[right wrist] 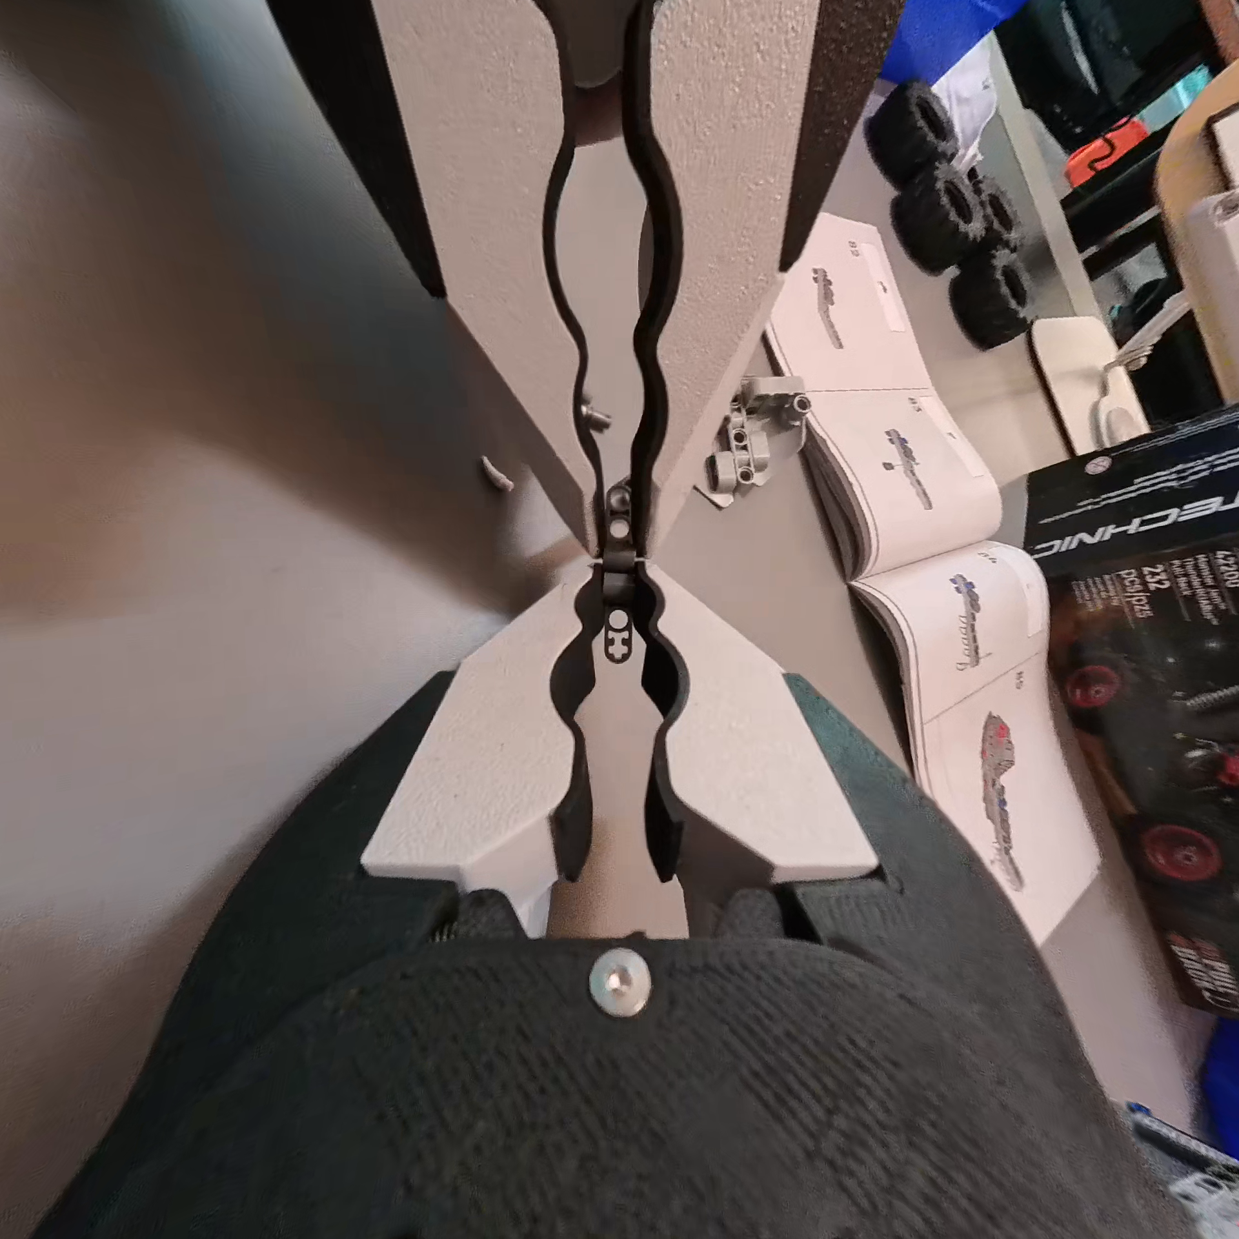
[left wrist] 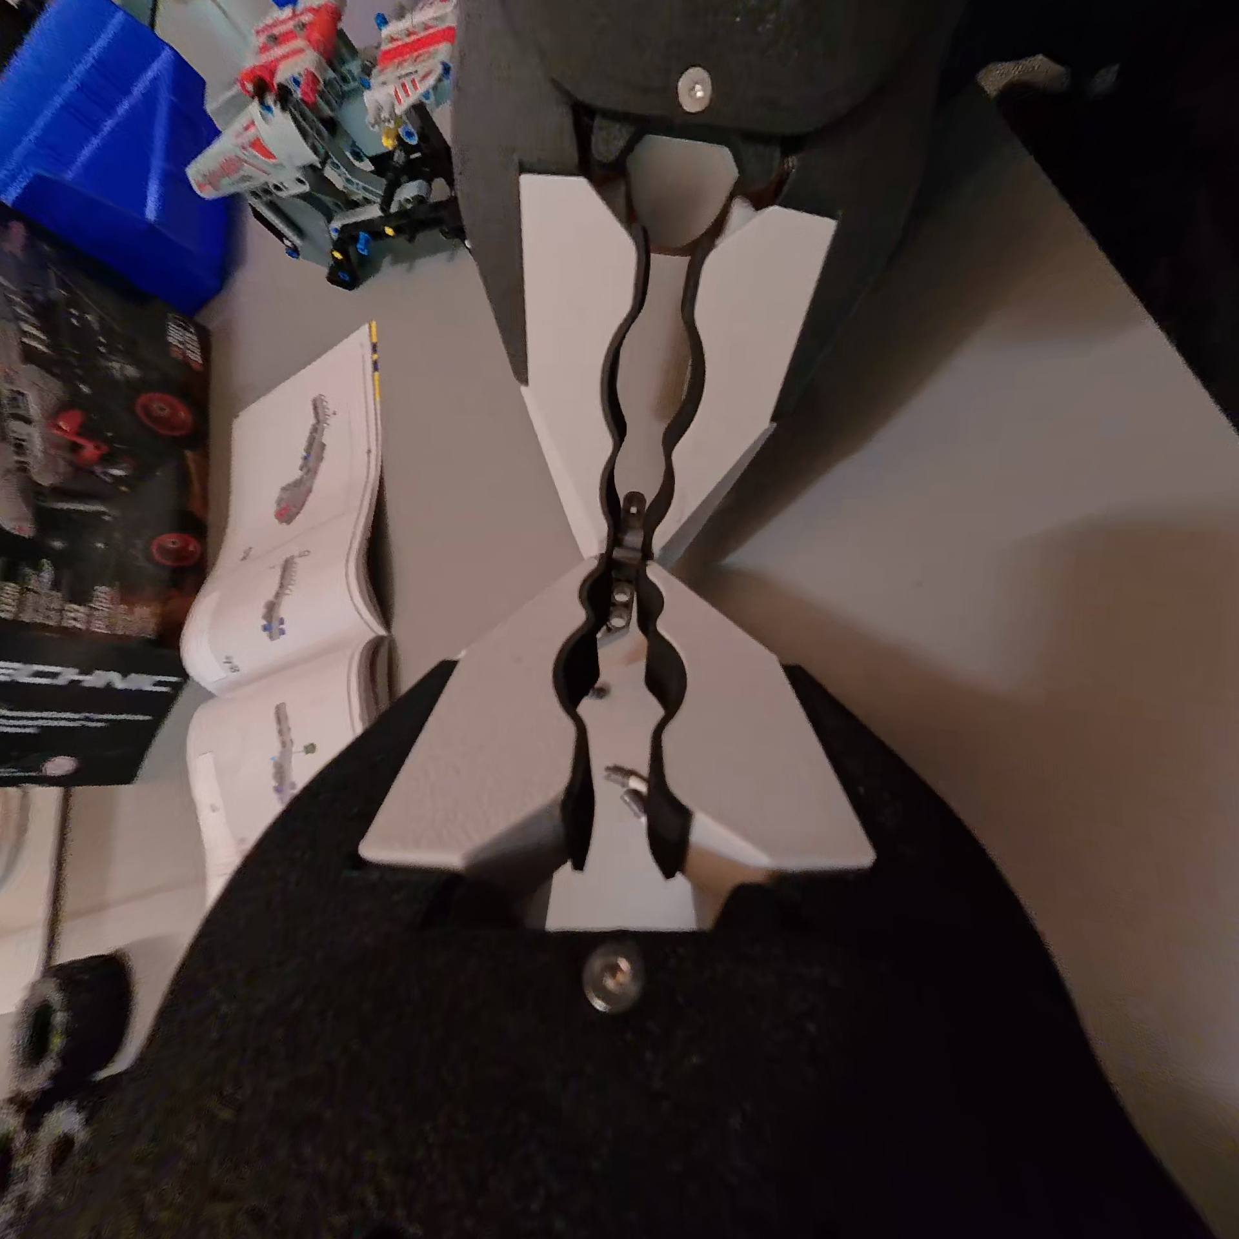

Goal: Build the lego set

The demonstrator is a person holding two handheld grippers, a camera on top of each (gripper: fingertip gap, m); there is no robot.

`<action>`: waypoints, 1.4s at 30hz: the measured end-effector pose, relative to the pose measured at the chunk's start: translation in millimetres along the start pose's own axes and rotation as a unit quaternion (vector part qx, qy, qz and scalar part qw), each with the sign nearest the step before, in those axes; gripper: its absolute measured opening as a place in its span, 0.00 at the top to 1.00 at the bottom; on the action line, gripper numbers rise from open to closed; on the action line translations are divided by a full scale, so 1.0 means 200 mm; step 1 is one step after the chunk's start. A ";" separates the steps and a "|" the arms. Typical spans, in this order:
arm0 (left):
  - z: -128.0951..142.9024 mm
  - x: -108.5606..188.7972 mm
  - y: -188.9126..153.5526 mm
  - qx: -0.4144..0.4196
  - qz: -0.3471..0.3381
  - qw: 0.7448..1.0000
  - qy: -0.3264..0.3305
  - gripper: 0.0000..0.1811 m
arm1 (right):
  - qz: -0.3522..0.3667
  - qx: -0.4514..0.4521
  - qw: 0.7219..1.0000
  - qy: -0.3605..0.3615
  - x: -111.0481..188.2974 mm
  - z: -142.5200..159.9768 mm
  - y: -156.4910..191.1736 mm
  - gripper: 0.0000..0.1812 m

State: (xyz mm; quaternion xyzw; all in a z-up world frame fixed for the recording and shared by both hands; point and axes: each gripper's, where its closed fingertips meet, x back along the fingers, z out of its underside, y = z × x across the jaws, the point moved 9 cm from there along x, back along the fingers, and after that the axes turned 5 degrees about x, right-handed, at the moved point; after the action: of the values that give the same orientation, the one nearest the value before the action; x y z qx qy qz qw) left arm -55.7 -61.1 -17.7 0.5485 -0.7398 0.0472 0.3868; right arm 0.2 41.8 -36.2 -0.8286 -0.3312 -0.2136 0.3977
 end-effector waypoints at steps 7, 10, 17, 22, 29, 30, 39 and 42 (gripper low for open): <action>-0.01 0.04 0.03 0.034 0.016 0.997 -0.065 0.98 | -0.009 -0.040 0.995 -0.094 0.04 0.02 -0.04 0.97; -0.02 0.06 0.02 0.036 0.023 0.995 -0.086 0.98 | -0.044 -0.073 0.990 -0.113 0.04 0.04 -0.05 0.92; 0.00 0.05 0.03 0.043 0.038 0.994 -0.094 0.98 | -0.030 -0.027 0.989 -0.143 0.04 0.03 -0.03 0.97; 0.01 0.02 0.01 0.040 0.044 0.995 -0.080 0.98 | -0.057 -0.029 0.990 -0.122 0.03 0.03 -0.03 0.97; 0.03 -0.03 -0.01 -0.009 0.025 0.999 -0.027 0.98 | -0.038 0.022 0.997 -0.061 -0.01 0.04 0.00 0.97; 0.03 -0.03 -0.01 -0.012 0.022 1.000 -0.020 0.98 | -0.037 0.030 0.998 -0.050 -0.02 0.05 0.01 0.96; -0.01 -0.01 -0.01 -0.022 -0.005 1.000 0.008 0.98 | 0.007 0.027 0.999 -0.042 -0.04 0.04 0.01 0.96; -0.02 0.00 -0.01 -0.030 -0.013 0.999 0.014 0.98 | 0.015 0.023 0.999 -0.044 -0.04 0.03 0.01 0.96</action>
State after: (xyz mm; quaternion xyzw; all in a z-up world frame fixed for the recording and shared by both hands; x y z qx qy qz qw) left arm -52.3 -60.2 -16.2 0.5460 -0.7278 0.0280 0.4141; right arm -3.1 43.5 -45.4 -0.8327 -0.3405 -0.1629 0.4051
